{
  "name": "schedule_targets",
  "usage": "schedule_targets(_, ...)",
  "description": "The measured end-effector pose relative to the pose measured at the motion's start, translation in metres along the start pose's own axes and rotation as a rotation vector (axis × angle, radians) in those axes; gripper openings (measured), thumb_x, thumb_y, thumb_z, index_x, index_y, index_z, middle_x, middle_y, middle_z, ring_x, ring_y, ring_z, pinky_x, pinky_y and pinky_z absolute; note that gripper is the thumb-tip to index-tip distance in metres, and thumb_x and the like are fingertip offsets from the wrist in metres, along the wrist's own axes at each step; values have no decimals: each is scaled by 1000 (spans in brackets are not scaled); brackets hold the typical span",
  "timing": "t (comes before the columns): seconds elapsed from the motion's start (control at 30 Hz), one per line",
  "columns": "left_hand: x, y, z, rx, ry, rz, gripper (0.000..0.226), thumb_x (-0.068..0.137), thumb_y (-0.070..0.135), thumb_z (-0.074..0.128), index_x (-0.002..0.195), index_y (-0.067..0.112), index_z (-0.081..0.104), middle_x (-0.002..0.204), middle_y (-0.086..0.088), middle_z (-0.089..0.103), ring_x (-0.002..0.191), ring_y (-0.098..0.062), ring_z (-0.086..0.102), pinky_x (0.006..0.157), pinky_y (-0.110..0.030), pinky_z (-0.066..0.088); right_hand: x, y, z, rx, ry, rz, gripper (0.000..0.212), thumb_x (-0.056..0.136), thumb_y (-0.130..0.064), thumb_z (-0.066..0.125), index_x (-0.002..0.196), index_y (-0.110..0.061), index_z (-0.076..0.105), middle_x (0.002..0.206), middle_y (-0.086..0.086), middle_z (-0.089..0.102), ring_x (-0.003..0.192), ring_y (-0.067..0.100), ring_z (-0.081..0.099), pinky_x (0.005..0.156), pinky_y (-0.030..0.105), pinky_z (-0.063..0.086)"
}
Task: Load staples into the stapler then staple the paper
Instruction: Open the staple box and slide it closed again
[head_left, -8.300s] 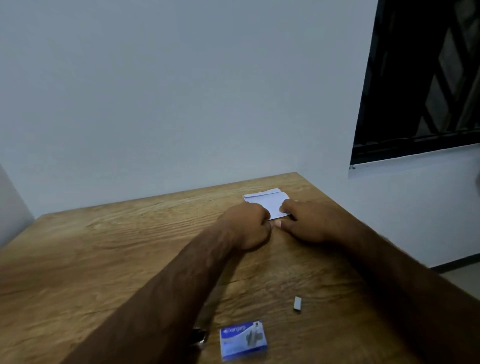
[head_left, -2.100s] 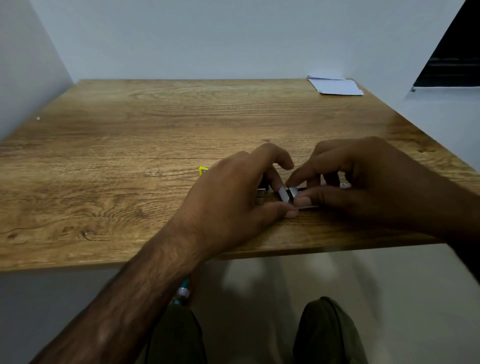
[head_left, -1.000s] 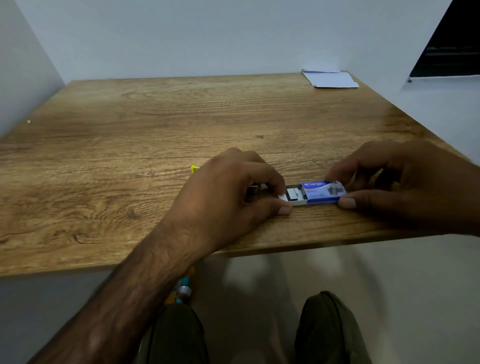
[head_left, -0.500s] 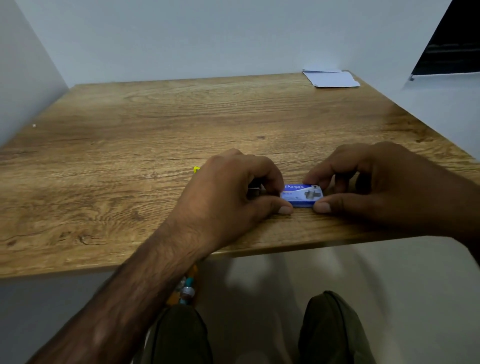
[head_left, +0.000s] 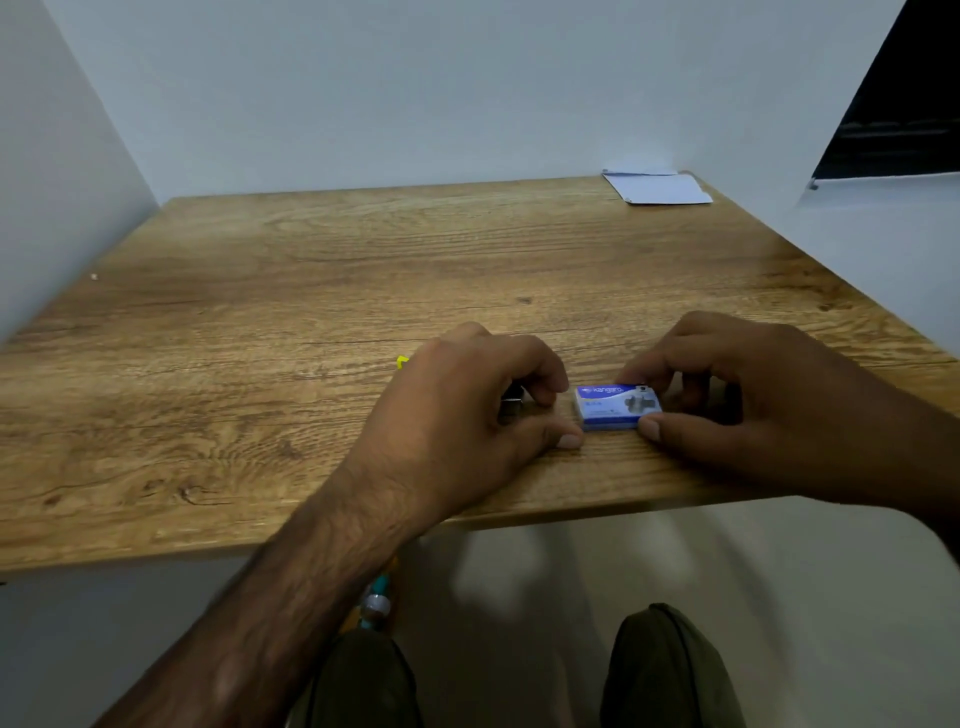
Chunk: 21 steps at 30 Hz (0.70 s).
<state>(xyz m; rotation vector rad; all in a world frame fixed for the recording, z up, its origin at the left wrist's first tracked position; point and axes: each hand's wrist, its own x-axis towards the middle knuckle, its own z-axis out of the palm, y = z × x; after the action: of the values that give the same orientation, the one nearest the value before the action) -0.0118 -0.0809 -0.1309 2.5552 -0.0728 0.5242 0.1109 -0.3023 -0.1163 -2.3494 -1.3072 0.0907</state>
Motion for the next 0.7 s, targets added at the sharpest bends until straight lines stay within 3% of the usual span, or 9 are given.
schedule_targets(0.07, -1, 0, -1, 17, 8, 9, 35, 75, 48, 82, 102, 29, 72, 90, 19, 67, 91, -9, 59, 80, -36, 52, -3, 10, -6, -34, 1, 24, 38, 76, -51, 65, 113, -46, 68, 97, -23, 61, 91, 0, 61, 59, 16, 46)
schedule_targets(0.2, -2, -1, -2, 18, 26, -1, 46, 71, 56, 78, 108, 31, 69, 101, 20, 65, 100, -8, 57, 87, -37, 52, -14, 30, -20, -43, 14, 83, 33, 75, -52, 66, 108, -53, 66, 103, -27, 59, 92, -2, 61, 61, 19, 43)
schedule_targets(0.43, -19, -20, -19, 12, 57, -50, 56, 66, 66, 73, 116, 41, 62, 110, 27, 59, 108, 4, 51, 87, -20, 42, -31, 50, -39, -22, 1, 191, 42, 73, -67, 61, 113, -60, 64, 106, -26, 64, 94, -2, 63, 60, 14, 48)
schedule_targets(0.53, -30, -38, -35, 39, 101, -80, 60, 67, 66, 74, 119, 39, 61, 115, 27, 59, 112, 3, 52, 90, -22, 42, -31, 49, -39, 7, 5, 205, 43, 71, -68, 62, 113, -61, 64, 105, -25, 65, 94, 1, 64, 67, 10, 49)
schedule_targets(0.7, -42, -58, -53, -1, 137, -158, 75, 58, 70, 72, 124, 39, 59, 117, 24, 61, 113, 7, 54, 94, -26, 46, -16, 34, -28, 30, -6, 133, 41, 74, -74, 61, 113, -60, 64, 104, -29, 65, 95, -2, 63, 60, 17, 46)
